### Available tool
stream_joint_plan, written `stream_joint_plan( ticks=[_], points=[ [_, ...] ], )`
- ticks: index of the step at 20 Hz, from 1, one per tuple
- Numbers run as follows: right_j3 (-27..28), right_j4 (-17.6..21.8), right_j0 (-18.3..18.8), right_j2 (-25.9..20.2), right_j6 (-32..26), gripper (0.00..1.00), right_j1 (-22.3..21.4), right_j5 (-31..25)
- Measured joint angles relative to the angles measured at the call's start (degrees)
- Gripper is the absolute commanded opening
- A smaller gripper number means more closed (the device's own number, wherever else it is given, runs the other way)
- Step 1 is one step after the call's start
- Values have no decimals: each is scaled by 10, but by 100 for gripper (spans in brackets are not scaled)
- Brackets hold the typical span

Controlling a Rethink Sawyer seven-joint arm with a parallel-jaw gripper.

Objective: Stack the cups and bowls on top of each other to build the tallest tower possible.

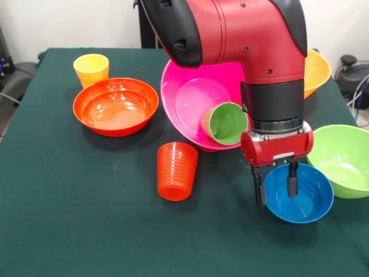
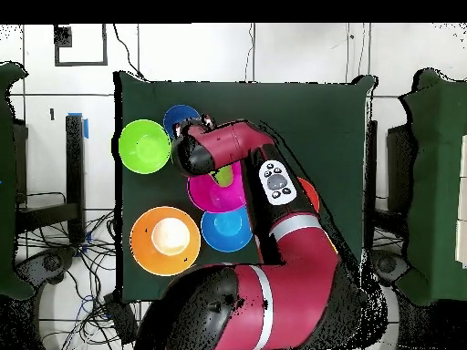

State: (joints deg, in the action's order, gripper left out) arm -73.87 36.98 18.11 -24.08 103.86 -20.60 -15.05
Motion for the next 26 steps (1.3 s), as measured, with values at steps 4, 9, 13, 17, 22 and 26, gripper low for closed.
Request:
stream_joint_plan(
  ticks=[4,9,13,17,22,26],
  points=[
    [5,0,0,2,0,100,1,0],
    [8,0,0,6,0,100,1,0],
    [11,0,0,15,0,100,2,0],
    [11,0,0,23,0,100,4,0],
    [15,0,0,30,0,100,17,0],
    [17,0,0,33,0,100,28,0]
  ],
)
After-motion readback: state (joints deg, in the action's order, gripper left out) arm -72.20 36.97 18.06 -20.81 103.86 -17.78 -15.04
